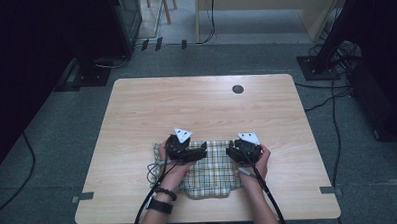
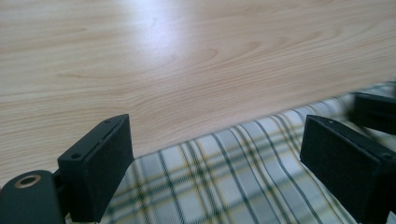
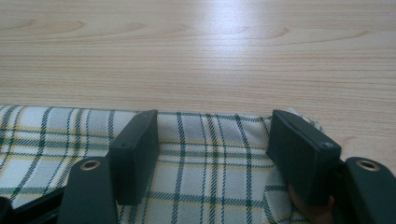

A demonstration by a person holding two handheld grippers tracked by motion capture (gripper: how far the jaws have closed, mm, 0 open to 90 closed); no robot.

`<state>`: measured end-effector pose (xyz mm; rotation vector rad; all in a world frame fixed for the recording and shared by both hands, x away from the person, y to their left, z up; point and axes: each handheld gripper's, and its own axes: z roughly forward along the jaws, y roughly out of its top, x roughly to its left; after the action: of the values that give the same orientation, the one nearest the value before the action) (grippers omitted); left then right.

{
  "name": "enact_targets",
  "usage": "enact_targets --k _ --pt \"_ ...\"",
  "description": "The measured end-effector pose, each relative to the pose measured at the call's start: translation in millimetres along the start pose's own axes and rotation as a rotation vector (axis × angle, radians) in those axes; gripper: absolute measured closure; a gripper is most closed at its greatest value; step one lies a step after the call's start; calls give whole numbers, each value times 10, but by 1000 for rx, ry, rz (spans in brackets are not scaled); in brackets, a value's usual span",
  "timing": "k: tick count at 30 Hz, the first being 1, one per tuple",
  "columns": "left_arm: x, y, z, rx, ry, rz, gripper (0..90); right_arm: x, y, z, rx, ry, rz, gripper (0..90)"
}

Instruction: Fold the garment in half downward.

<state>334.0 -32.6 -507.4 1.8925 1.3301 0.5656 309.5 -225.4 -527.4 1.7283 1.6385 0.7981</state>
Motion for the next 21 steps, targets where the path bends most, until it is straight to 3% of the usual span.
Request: enact_targets --k 2,4,9,12,13,17,19,21 --pt "-34 -54 163 55 75 8 98 -2 -1 -2 0 1 3 337" --pt "-15 -86 185 44 87 -30 71 -3 -1 -3 2 -1 6 337" --pt "34 -123 127 34 112 18 46 -3 -1 -3 2 2 5 334" --pt "191 -170 61 45 176 30 30 -8 -3 -4 0 5 7 332" --pt "315 -186 29 55 119 -20 25 -8 -3 -6 1 5 10 332" --pt "524 -206 -36 49 90 -32 13 1 -3 -2 1 6 -7 328" --pt "577 -209 -63 38 142 -18 18 1 -3 -3 1 6 -6 327" --pt "681 -218 -88 37 198 -51 25 -1 -3 -2 0 7 -5 328"
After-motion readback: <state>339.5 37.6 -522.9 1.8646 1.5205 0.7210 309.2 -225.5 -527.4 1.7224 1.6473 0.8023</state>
